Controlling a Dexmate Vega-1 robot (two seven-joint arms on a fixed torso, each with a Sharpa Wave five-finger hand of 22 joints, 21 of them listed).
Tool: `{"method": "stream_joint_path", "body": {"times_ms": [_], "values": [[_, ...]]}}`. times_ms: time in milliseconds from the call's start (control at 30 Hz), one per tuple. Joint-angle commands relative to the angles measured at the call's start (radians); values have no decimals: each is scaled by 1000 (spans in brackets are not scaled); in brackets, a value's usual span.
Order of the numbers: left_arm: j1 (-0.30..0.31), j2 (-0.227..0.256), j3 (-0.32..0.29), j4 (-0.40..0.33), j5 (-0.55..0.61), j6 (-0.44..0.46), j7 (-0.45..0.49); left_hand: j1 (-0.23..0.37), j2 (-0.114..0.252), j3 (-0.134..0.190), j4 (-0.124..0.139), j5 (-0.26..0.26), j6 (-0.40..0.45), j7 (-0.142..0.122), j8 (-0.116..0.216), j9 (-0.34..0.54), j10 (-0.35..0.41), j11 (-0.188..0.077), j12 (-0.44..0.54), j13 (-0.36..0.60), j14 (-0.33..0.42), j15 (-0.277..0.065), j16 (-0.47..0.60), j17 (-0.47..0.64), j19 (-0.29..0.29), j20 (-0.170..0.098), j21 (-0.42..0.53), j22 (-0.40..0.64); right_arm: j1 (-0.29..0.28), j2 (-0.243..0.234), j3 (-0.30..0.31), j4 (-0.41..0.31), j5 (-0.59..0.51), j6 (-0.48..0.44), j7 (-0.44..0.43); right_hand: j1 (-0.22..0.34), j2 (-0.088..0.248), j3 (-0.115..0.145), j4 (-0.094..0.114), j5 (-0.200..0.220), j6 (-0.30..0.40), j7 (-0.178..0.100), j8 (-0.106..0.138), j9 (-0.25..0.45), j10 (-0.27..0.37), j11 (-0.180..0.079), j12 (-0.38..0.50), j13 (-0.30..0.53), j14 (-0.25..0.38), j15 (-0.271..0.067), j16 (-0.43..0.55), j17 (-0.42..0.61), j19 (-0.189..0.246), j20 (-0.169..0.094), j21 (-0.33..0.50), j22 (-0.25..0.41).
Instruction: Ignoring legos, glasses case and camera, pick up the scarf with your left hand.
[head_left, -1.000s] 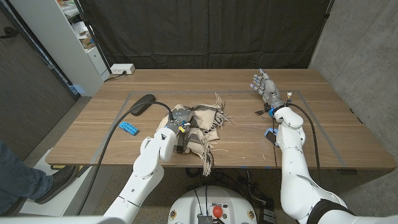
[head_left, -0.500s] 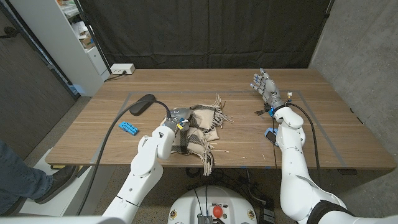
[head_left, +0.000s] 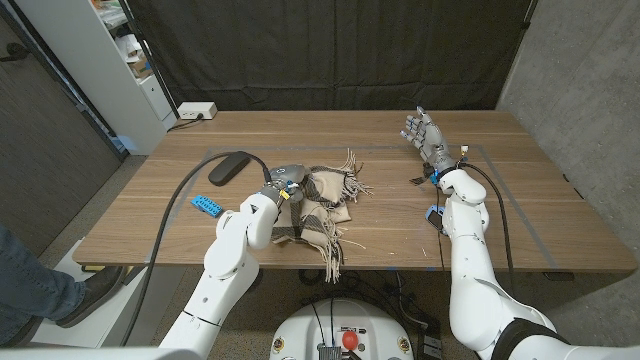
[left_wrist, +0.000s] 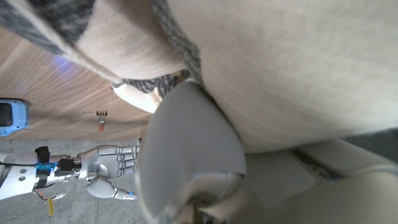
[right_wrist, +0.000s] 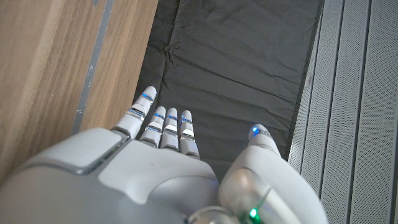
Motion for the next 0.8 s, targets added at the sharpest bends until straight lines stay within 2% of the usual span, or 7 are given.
{"method": "stream_joint_path", "body": {"times_ms": [33,600,800], "values": [[2,0,-14,-47,0,-17,-17,26,11,5,2,8,20,0,13,15,12,-4,13,21,176,-288,3,13,100,-120,24,8,8,-3,-1,6,-6,2,-7,4,7,0,-5,3,5,-1,0,1,6,-5,-3,2,6,0,6,2,9,2,-1,5],[0,-3,-37,-102,2,-35,-52,23,7,10,4,13,30,8,29,41,11,-1,20,59,176,-280,-1,35,76,-118,72,15,3,2,-4,1,-6,0,-3,4,9,-1,-5,2,5,0,0,1,6,-5,-3,2,9,1,7,2,11,3,0,5],[7,-3,-37,-122,10,-48,-34,21,5,12,5,15,36,9,35,50,19,-3,25,72,178,-277,-1,43,71,-120,90,15,3,5,-4,0,-4,-5,-2,5,10,-1,-6,2,5,0,0,1,7,-5,-2,2,11,-1,8,2,12,3,0,5]]}}
